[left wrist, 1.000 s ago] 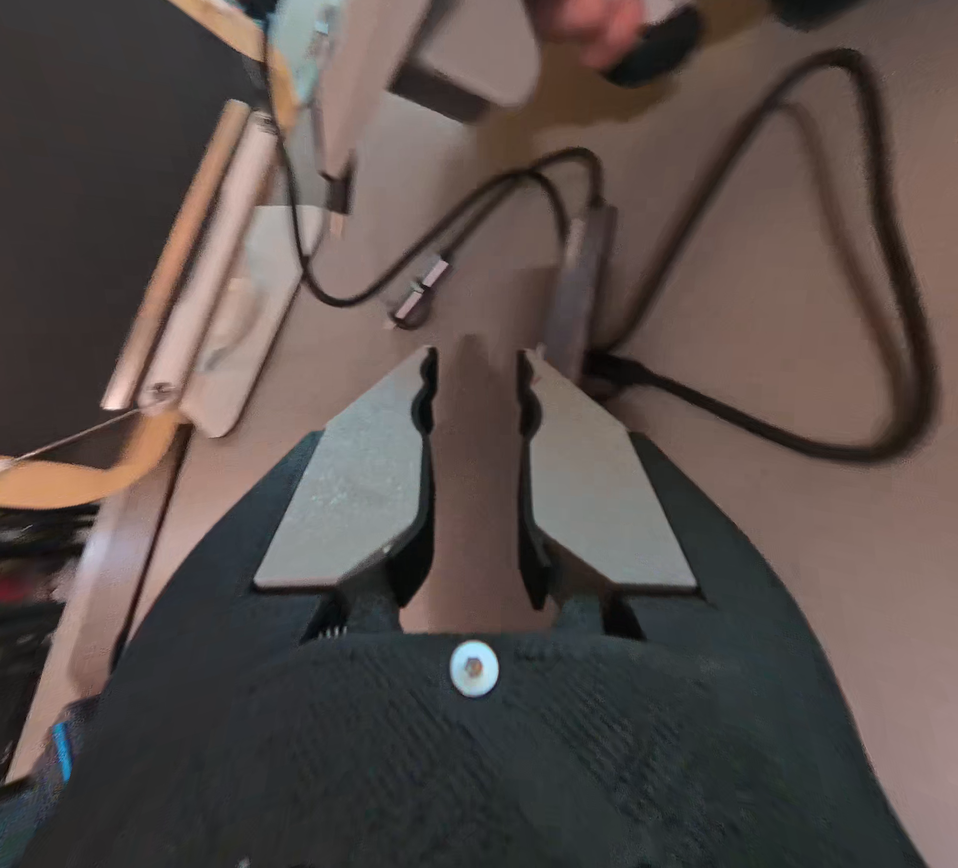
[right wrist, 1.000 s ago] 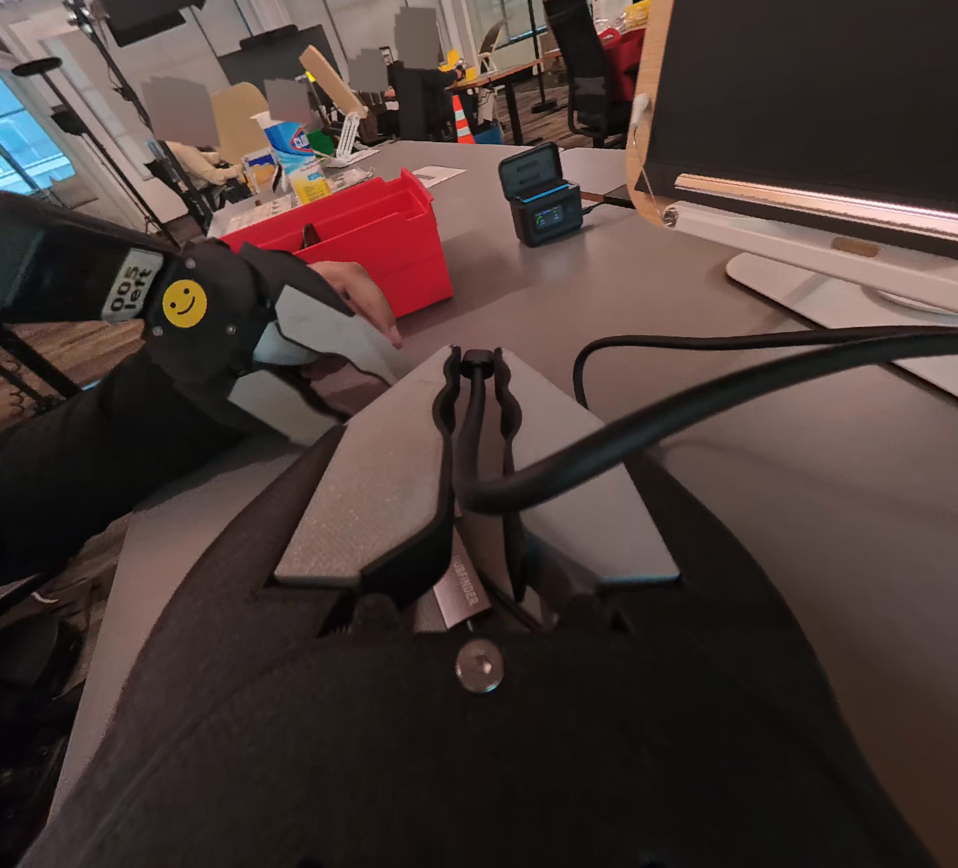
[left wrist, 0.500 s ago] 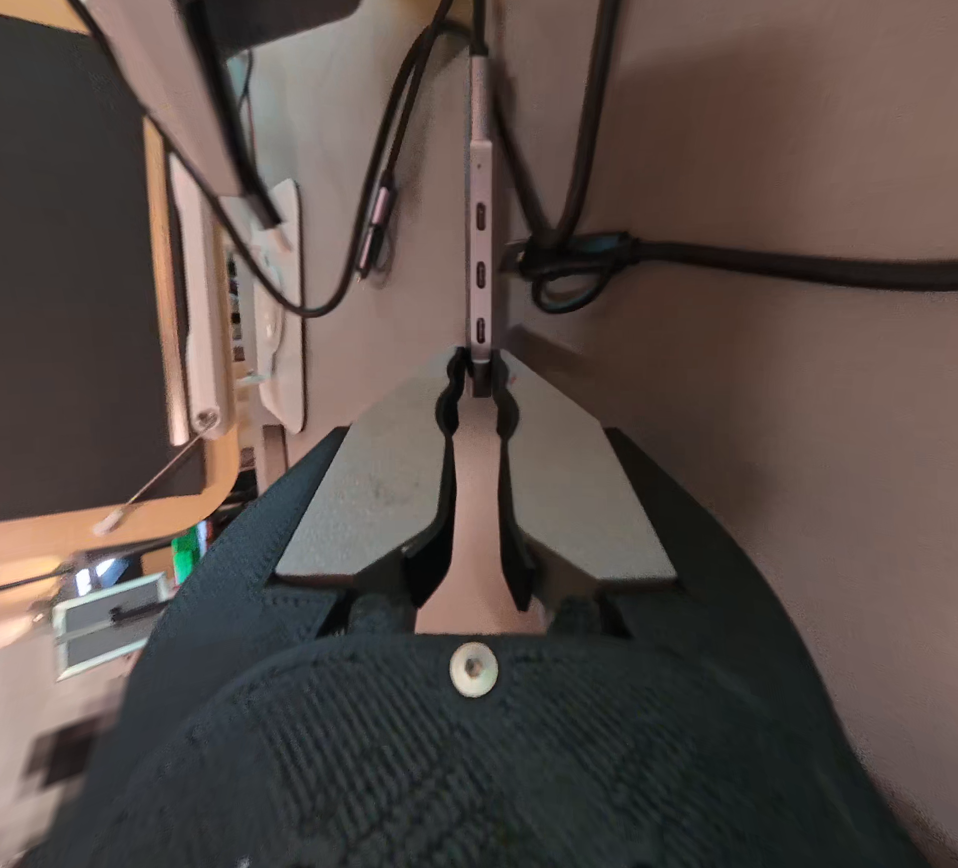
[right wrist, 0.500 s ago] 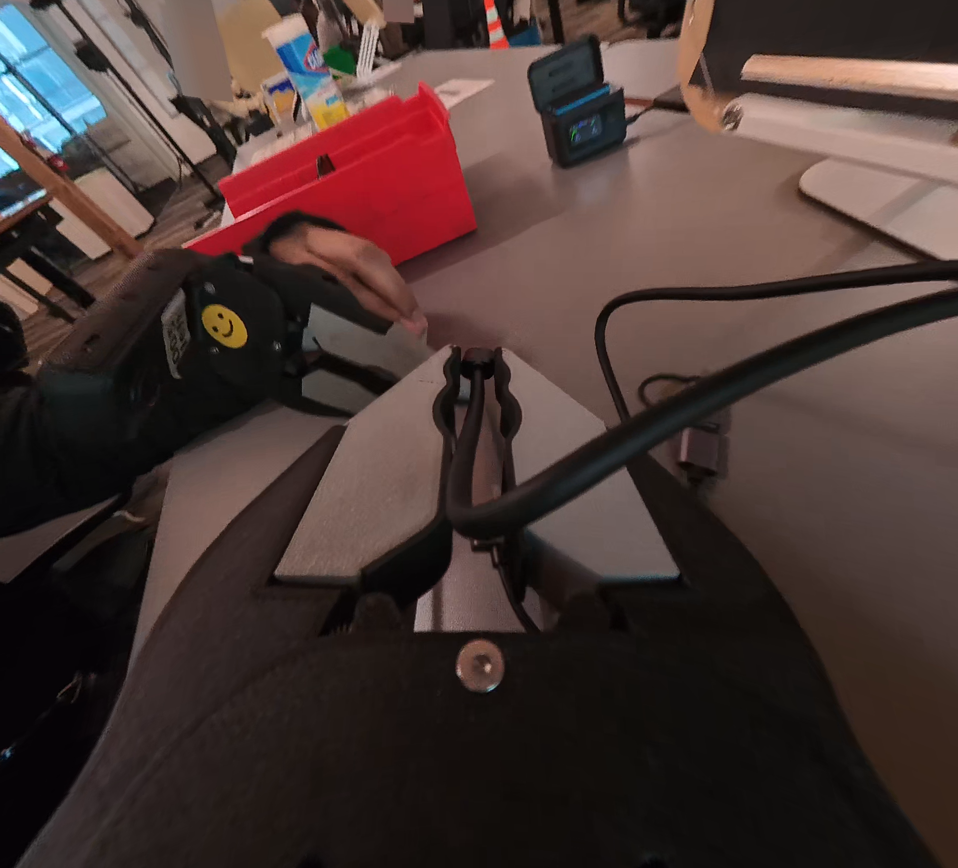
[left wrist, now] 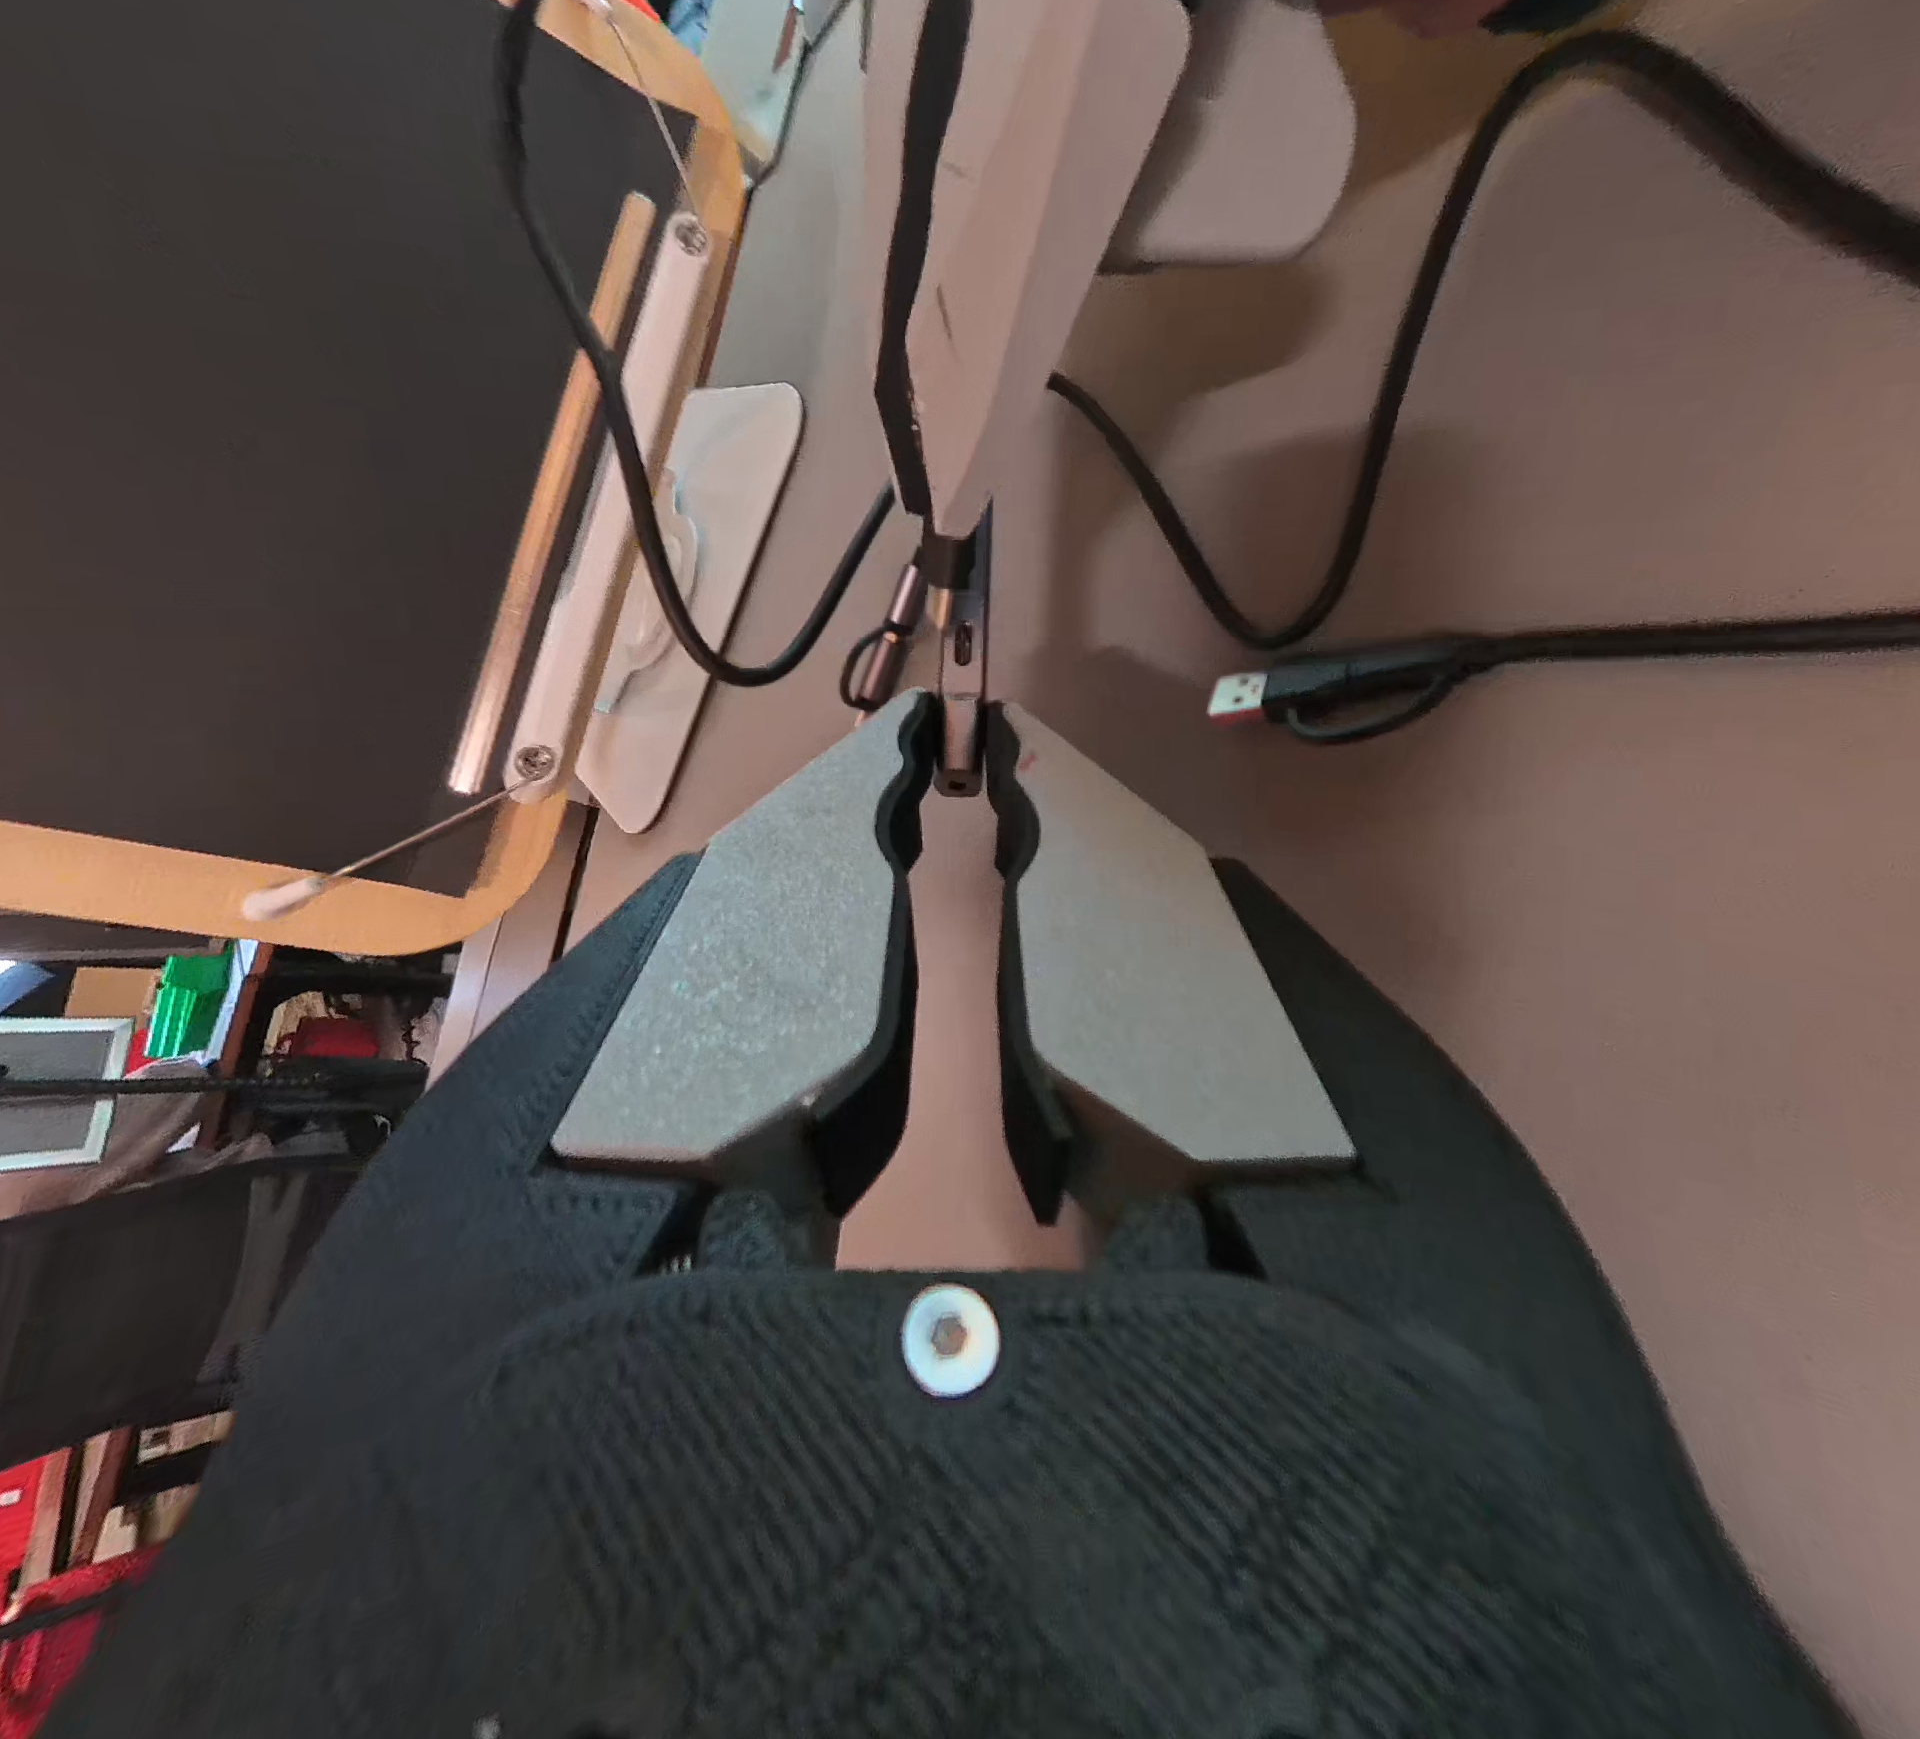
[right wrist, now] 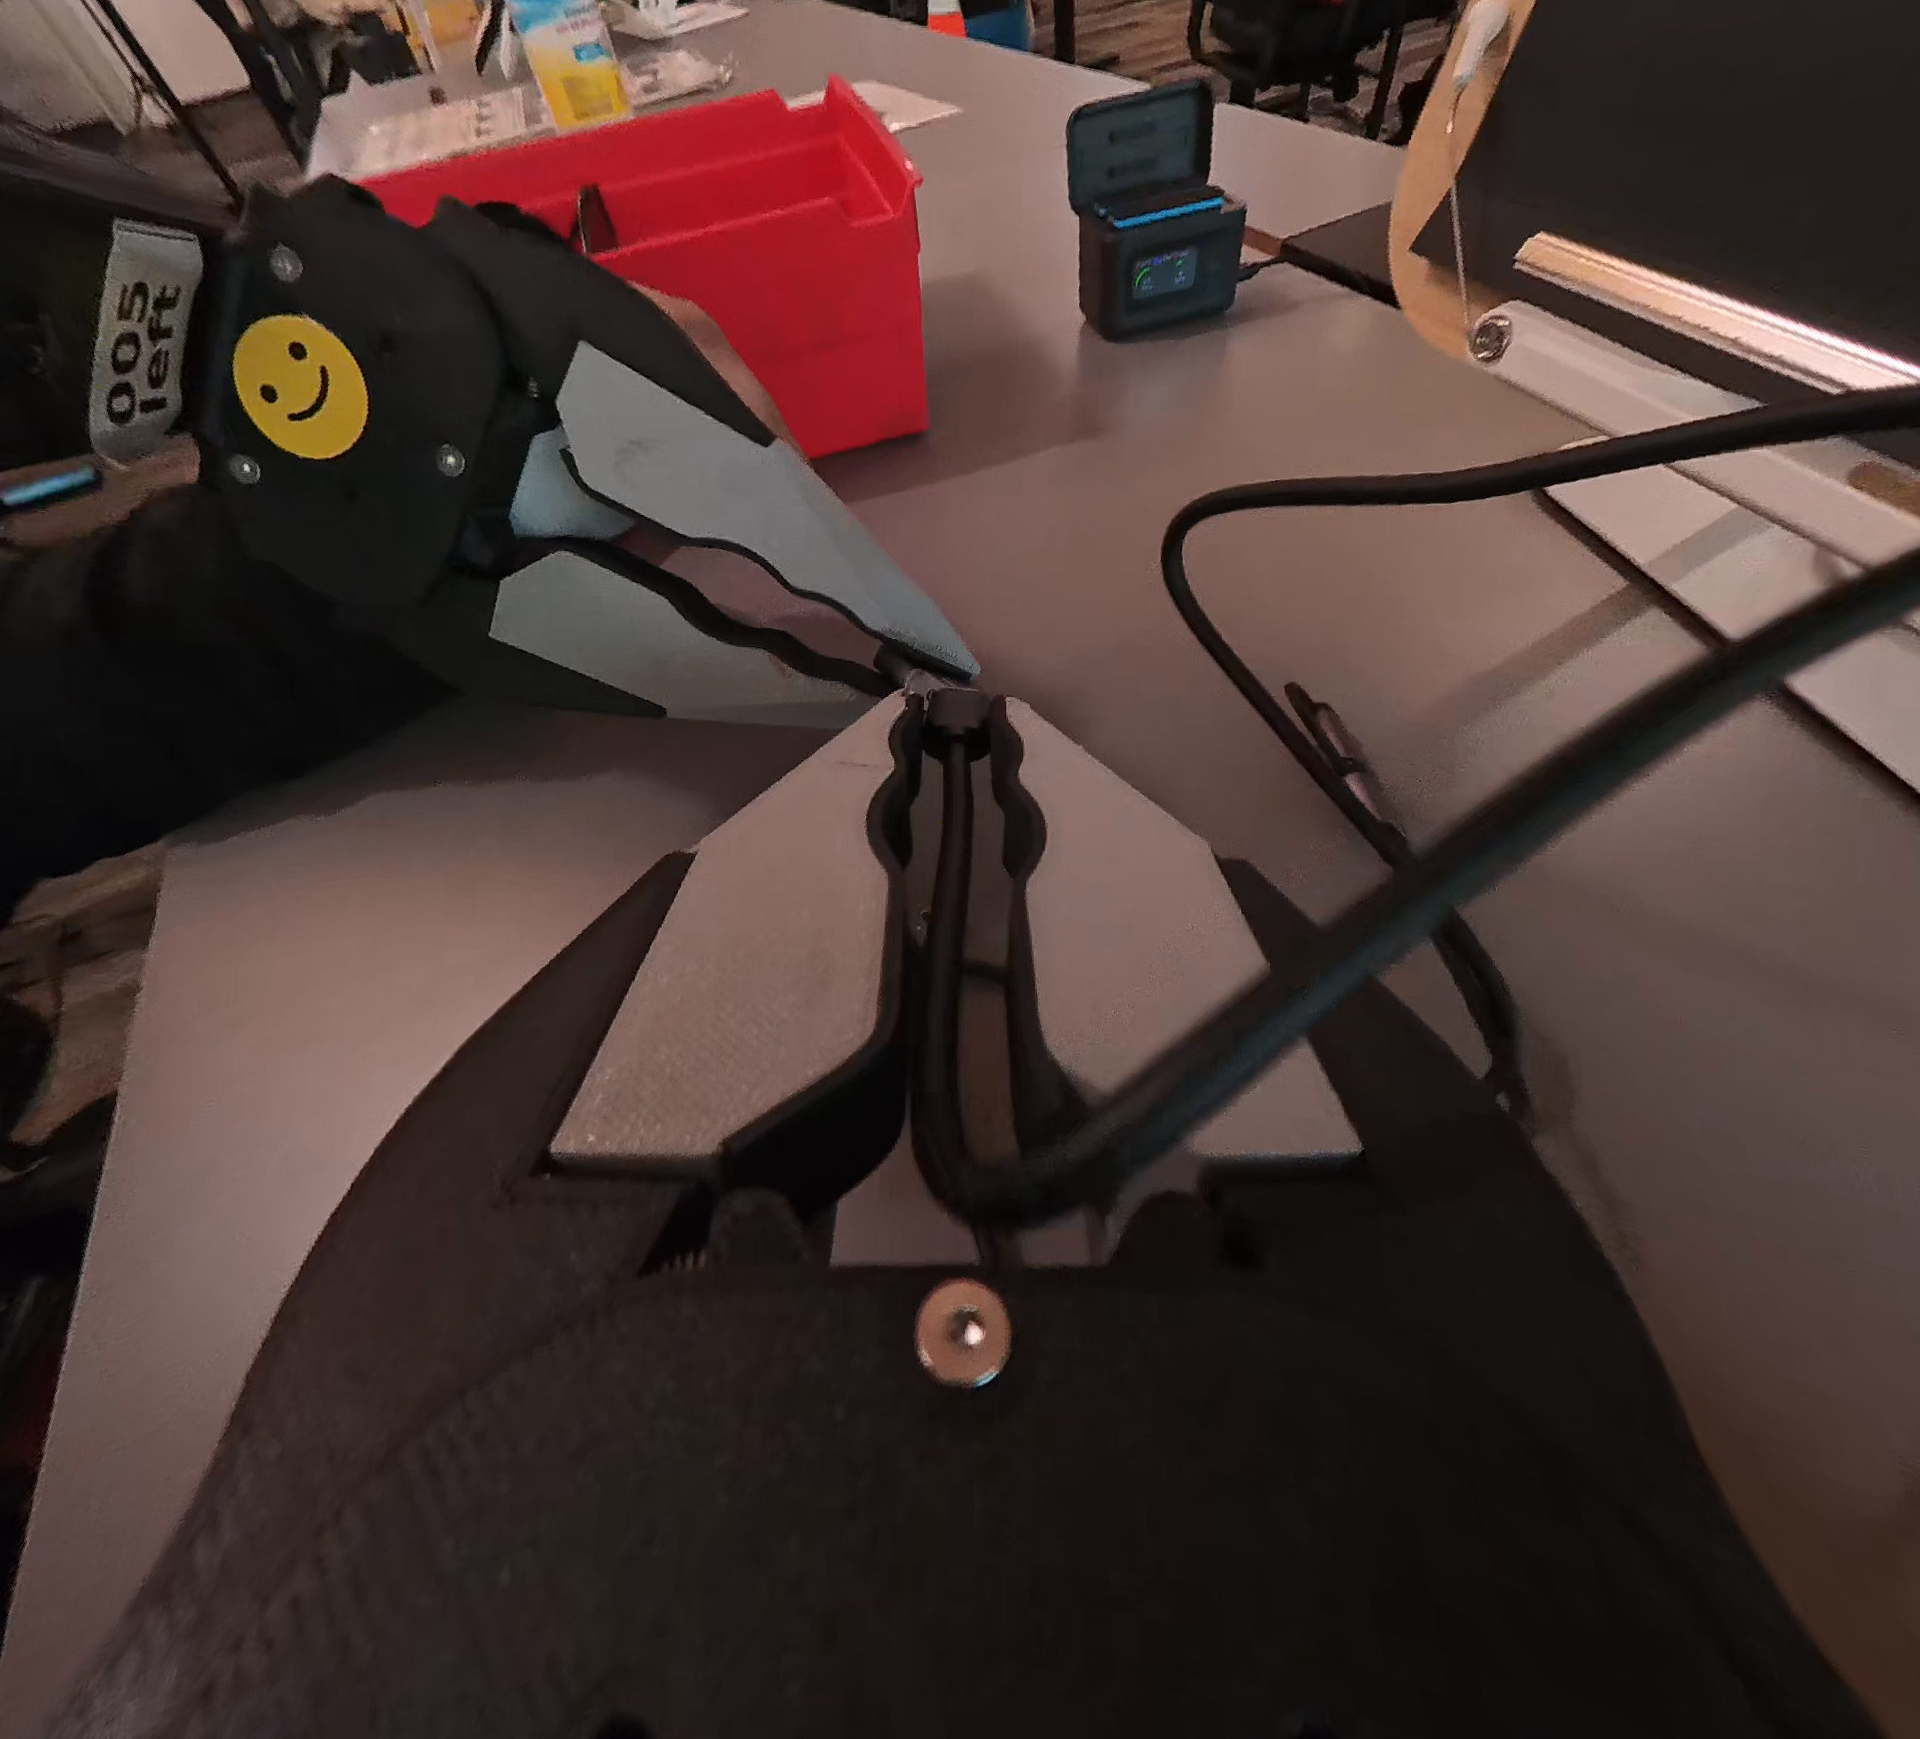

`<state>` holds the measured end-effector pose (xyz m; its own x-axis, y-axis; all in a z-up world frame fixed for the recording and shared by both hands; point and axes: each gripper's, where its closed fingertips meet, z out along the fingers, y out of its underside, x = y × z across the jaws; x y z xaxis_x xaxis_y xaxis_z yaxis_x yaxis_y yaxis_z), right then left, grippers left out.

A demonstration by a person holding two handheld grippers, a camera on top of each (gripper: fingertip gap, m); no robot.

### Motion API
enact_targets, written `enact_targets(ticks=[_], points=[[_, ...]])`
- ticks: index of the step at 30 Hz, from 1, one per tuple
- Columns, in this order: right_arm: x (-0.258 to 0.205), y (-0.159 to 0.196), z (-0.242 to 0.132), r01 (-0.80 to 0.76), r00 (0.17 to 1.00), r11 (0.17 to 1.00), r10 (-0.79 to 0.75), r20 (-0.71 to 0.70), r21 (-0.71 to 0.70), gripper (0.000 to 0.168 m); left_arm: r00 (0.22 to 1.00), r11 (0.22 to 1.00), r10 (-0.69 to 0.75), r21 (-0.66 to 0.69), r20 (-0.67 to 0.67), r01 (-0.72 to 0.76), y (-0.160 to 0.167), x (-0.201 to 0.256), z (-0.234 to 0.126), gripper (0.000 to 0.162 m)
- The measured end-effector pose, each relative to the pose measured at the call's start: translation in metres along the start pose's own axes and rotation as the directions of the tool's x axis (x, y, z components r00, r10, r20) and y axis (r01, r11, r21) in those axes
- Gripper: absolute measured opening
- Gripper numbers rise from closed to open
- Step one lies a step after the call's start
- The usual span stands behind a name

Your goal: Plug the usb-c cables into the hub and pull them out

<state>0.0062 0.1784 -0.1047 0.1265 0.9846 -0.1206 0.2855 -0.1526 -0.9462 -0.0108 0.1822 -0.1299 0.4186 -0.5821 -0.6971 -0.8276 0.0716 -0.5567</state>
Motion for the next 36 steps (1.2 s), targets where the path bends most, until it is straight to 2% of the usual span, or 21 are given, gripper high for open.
enact_targets(ticks=[6, 14, 19, 25, 36], points=[[0.001, -0.011, -0.007, -0.018, 1.0, 0.998, 0.018, 0.004, 0.061, 0.01, 0.995, 1.0, -0.015, 0.028, 0.097, 0.013, -0.013, -0.012, -0.001, 0.007], [0.004, -0.005, -0.003, 0.036, 0.998, 0.999, -0.035, -0.05, 0.016, 0.009, 0.989, 1.0, 0.007, 0.009, 0.146, -0.008, -0.011, -0.019, -0.003, 0.007], [-0.003, -0.004, 0.0, 0.102, 0.994, 0.995, -0.102, -0.049, 0.002, 0.01, 0.987, 0.999, 0.029, -0.034, 0.16, -0.024, -0.007, -0.02, 0.0, 0.007], [0.0, -0.013, -0.005, 0.107, 0.992, 0.993, -0.102, -0.079, 0.051, 0.009, 0.989, 1.0, 0.024, -0.021, 0.148, -0.021, -0.008, -0.019, -0.001, 0.007], [0.001, -0.014, -0.007, 0.155, 0.983, 0.987, -0.15, -0.107, 0.036, 0.009, 0.987, 1.0, 0.02, -0.012, 0.162, -0.018, -0.012, -0.019, 0.0, 0.008]])
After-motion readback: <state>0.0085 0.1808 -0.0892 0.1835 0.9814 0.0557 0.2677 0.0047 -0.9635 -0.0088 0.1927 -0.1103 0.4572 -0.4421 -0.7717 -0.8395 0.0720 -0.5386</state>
